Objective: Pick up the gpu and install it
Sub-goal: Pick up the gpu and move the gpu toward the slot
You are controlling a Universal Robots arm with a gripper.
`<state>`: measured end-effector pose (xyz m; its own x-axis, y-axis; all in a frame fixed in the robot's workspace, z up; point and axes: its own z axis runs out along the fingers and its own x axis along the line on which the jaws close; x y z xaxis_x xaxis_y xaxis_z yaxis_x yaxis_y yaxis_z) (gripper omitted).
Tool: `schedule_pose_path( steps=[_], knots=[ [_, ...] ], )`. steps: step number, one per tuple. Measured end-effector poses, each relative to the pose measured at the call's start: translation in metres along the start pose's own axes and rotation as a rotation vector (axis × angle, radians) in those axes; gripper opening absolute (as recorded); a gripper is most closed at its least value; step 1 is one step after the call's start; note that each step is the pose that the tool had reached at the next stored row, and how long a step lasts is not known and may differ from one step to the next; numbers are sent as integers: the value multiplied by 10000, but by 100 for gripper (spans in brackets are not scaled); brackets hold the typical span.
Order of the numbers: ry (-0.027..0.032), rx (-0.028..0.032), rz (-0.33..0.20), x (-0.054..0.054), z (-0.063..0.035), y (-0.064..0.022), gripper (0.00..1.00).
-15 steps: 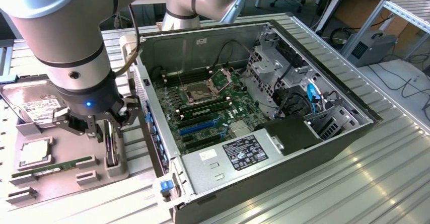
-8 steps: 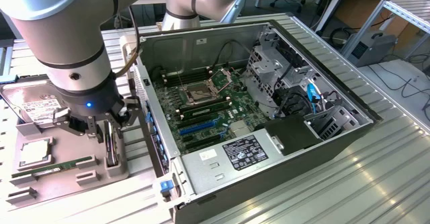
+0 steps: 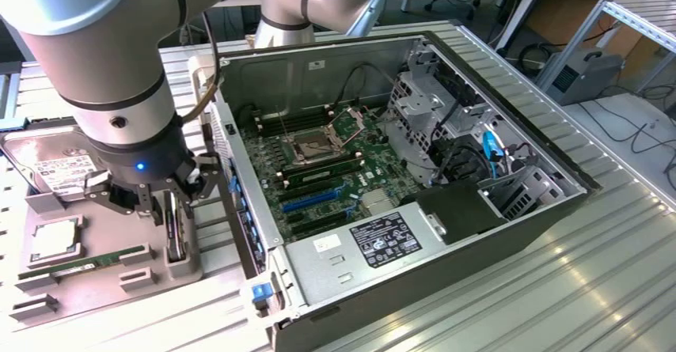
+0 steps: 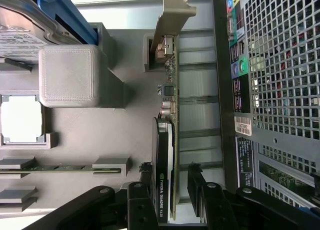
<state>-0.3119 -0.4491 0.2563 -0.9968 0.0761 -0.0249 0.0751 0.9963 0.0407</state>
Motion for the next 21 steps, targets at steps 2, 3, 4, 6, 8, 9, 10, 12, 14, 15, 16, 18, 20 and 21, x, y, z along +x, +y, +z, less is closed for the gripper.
schedule_pose_path(
  steps=[2, 3, 4, 6, 8, 9, 10, 12, 14, 15, 16, 18, 20, 21],
  knots=[
    [0, -1, 0, 0, 5, 0, 42],
    [0, -1, 0, 0, 7, 0, 42],
    [0, 0, 0, 0, 9, 0, 42],
    [1, 0, 0, 0, 13, 0, 42],
    [0, 0, 0, 0, 18, -1, 42],
    [1, 0, 0, 1, 21, -1, 42],
    [0, 0, 0, 1, 24, -1, 42],
    [0, 0, 0, 1, 29, -1, 42],
    [0, -1, 0, 1, 34, -1, 42],
    [0, 0, 0, 1, 38, -1, 42],
    [0, 0, 0, 1, 40, -2, 42],
    [0, -1, 0, 1, 46, -2, 42],
    [0, -1, 0, 1, 53, -2, 42],
    [0, 0, 0, 2, 55, -2, 42]
  ],
)
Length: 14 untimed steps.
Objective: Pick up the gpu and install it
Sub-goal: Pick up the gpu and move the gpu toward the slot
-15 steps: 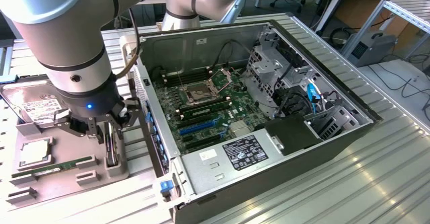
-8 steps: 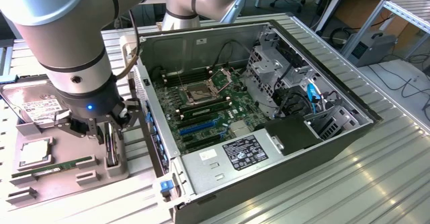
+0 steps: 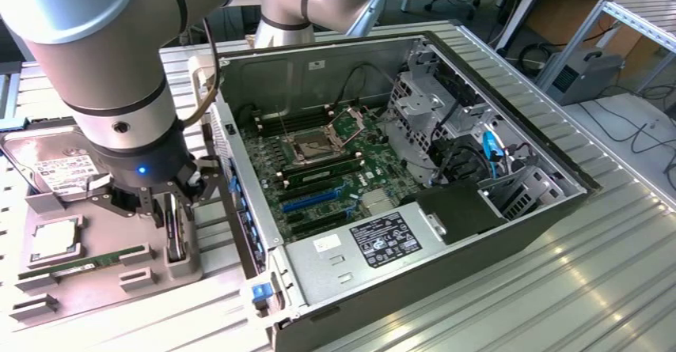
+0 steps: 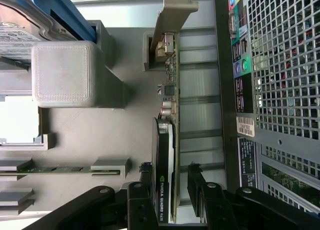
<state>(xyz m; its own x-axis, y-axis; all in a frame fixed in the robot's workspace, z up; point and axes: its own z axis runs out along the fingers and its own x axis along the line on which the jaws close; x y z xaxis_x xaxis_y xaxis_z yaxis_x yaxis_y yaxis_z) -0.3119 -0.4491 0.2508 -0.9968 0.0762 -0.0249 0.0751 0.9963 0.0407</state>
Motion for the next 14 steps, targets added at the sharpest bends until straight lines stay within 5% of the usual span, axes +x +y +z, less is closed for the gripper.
schedule_pose_path(
  steps=[14],
  knots=[
    [0, 0, 0, 1, 32, -1, 42]
  ],
)
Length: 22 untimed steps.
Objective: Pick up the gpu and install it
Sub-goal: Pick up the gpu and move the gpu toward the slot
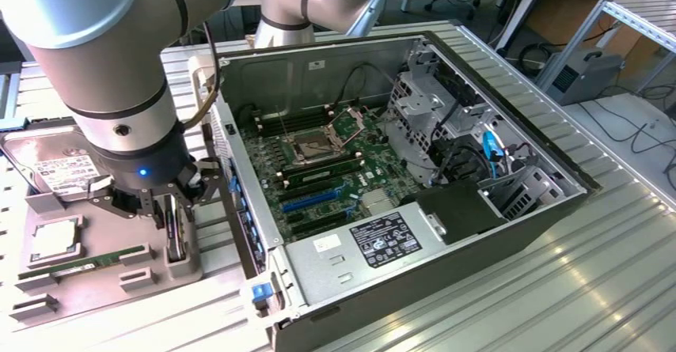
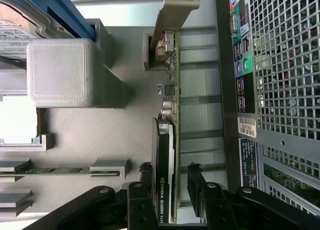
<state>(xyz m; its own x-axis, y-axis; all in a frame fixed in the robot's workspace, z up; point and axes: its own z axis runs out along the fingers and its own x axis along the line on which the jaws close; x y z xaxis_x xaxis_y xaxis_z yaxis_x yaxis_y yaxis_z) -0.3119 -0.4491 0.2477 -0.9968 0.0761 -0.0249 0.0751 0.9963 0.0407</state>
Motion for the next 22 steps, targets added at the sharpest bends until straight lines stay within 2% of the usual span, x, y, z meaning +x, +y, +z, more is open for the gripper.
schedule_pose_path(
  steps=[22],
  knots=[
    [0, 0, 0, 2, 64, -3, 42]
  ],
)
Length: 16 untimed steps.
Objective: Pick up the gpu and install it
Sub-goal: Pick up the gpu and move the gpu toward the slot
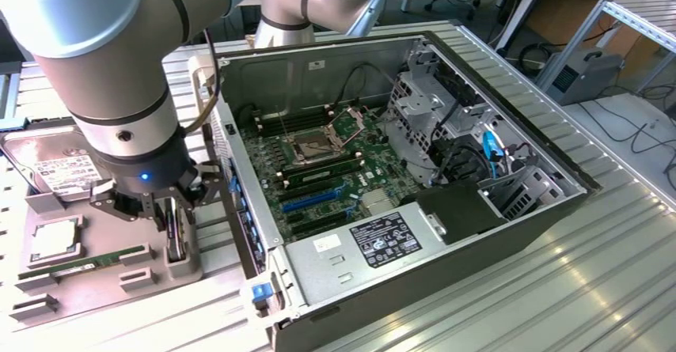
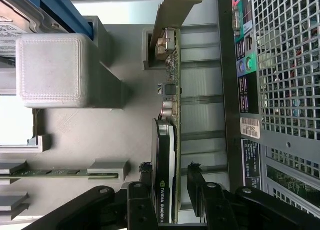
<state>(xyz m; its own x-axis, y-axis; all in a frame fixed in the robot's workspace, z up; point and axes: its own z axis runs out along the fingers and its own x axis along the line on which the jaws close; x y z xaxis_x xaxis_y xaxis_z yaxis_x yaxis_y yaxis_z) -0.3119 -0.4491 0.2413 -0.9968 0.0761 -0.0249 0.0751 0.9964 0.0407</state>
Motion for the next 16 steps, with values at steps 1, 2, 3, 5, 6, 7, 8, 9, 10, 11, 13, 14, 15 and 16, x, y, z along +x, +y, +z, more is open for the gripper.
schedule_pose_path(
  steps=[1, 2, 3, 5, 6, 7, 8, 9, 10, 11, 13, 14, 15, 16],
  knots=[
    [0, 0, 0, 0, 2, 0, 42],
    [-1, -1, 0, 0, 3, 0, 42],
    [0, 0, 0, 0, 7, 0, 42],
    [0, 0, 0, 0, 10, 0, 42],
    [0, 0, 0, 0, 12, 0, 42],
    [-1, -1, 0, 0, 13, 0, 42],
    [0, -1, 0, 1, 15, -1, 42],
    [-1, -1, 0, 0, 16, -1, 42],
    [-1, -1, 0, 0, 18, -1, 42],
    [-1, -1, 0, 1, 19, -1, 42],
    [-5, 64, -1, 1, 31, 15, 42],
    [-11, 140, -3, 5, 32, 67, 42],
    [-12, 160, -5, 24, 38, 233, 42],
    [-13, 160, -4, 48, 47, 368, 42]
  ],
)
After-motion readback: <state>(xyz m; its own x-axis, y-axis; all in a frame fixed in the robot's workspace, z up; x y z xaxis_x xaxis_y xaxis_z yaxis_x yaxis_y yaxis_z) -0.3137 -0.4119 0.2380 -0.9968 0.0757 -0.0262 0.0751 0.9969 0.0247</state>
